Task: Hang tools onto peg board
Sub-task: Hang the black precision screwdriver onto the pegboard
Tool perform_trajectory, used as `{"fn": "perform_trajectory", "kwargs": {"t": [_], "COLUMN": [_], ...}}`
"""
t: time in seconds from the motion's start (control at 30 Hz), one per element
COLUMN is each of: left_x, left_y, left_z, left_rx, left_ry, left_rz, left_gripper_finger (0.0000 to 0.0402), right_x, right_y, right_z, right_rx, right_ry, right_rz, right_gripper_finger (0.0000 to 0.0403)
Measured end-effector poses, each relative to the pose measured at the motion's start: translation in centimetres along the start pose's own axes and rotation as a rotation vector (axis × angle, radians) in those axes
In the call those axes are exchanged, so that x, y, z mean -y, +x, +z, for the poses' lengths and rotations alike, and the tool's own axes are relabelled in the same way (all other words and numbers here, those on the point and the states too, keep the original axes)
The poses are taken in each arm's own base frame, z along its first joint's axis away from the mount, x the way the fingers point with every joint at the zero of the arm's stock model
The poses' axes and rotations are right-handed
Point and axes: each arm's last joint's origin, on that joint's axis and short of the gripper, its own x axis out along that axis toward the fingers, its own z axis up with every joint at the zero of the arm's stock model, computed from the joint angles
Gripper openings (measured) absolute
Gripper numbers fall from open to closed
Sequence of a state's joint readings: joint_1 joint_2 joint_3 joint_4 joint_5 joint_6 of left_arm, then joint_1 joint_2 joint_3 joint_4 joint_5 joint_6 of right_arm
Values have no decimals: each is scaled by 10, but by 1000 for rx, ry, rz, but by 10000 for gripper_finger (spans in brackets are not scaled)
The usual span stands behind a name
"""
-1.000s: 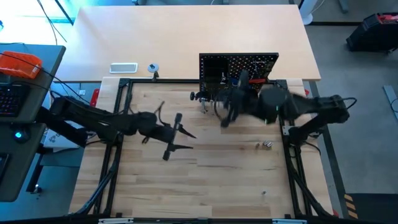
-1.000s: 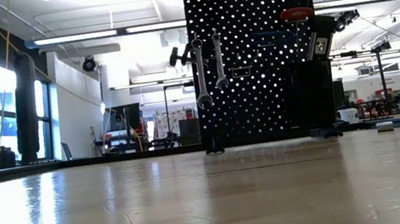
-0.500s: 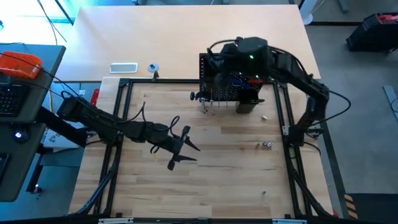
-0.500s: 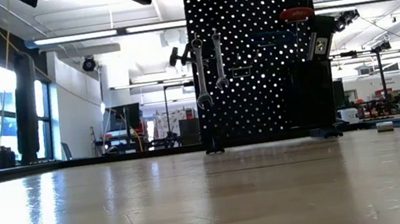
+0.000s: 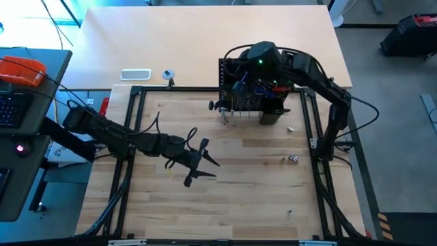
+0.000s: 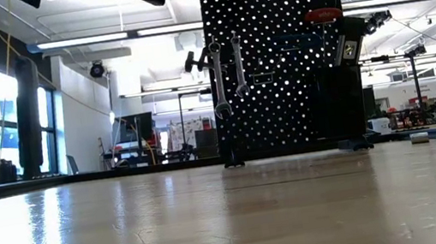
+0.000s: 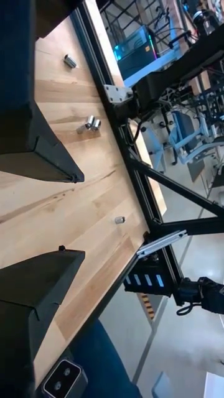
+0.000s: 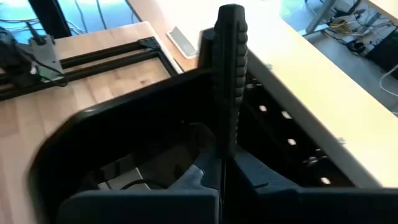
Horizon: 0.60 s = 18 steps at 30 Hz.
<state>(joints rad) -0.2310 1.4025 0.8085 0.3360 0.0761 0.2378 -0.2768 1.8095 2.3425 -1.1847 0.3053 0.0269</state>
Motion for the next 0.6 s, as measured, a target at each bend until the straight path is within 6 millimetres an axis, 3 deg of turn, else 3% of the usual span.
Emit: {"fn": "perform_trajectory", "kwargs": {"t": [0.4,0.6], "left_x": [0,0], "left_y": [0,0], "left_z": [0,0], "left_rx": [-2,-2], "left_ry": [0,0], "left_rz": [0,0], "left_gripper_finger": [179,179], "right_x": [-4,-5], "right_y": [-1,-2], "right_z": [-2,-3], "right_rx": [-16,-25], "right_ry": [8,6], "right_rz": [28,8], "right_gripper_finger": [2,26]}}
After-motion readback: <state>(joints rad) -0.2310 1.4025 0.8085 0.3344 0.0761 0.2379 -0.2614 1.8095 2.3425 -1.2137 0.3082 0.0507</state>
